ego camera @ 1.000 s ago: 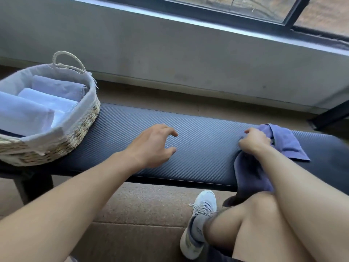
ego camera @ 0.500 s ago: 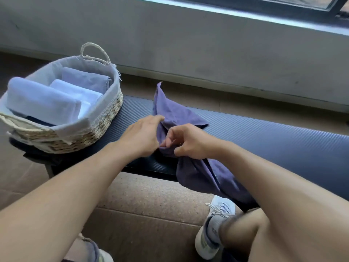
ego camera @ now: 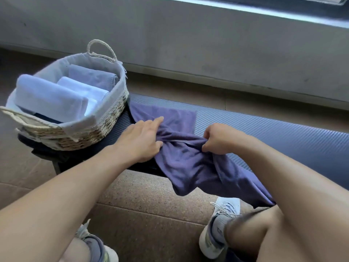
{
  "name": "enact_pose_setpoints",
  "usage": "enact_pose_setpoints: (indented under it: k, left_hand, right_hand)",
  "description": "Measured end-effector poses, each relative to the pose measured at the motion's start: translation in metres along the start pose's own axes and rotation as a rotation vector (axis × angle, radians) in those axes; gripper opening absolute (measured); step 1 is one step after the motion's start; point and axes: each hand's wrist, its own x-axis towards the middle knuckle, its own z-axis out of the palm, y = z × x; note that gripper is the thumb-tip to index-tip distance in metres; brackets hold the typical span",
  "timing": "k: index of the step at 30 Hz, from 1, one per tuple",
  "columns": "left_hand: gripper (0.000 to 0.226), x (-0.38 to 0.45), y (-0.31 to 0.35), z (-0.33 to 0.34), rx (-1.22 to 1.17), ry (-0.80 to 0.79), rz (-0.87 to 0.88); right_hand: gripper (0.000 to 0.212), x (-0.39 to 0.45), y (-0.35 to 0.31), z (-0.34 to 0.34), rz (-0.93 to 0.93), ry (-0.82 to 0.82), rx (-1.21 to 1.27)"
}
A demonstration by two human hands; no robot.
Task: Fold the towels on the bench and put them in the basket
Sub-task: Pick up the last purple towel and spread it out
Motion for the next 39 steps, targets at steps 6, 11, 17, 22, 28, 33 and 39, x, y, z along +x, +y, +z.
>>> enact_pose_setpoints:
  k: [6,11,17,22,28,33,39]
  left_hand:
    - [0.027,-0.001,0.003,-0.001,0.103,0.058,-0.025]
    - [0.025,-0.002,0.000,-0.012,0.001,0.182,-0.002]
    - [0.031,-0.003,-0.011,-0.031,-0.209,0.157,-0.046]
    - [0.022,-0.003,-0.025,-0.037,-0.370,0.192,-0.132]
    - [0.023,-0.001,-0.042,-0.031,-0.240,0.262,-0.259]
    - [0.016,-0.007,-0.047,-0.034,-0.084,0.237,-0.389]
    - [0.065,-0.008,-0.032,-0.036,-0.398,0.261,-0.329]
  right_hand:
    - [0.016,0.001,-0.003,-0.005,0.051,0.308,0.141]
    - [0.029,0.010,0.008,-0.013,0.081,0.533,0.150]
    - [0.031,0.018,0.036,-0.031,0.267,0.687,0.280]
    - [0.035,0.019,0.053,-0.036,0.348,0.762,0.383]
    - [0.025,0.026,0.060,-0.029,0.410,0.689,0.420]
    - [0.051,0.026,0.066,-0.030,0.454,0.470,0.308]
    - [0.041,0.010,0.048,-0.041,0.284,0.118,0.140]
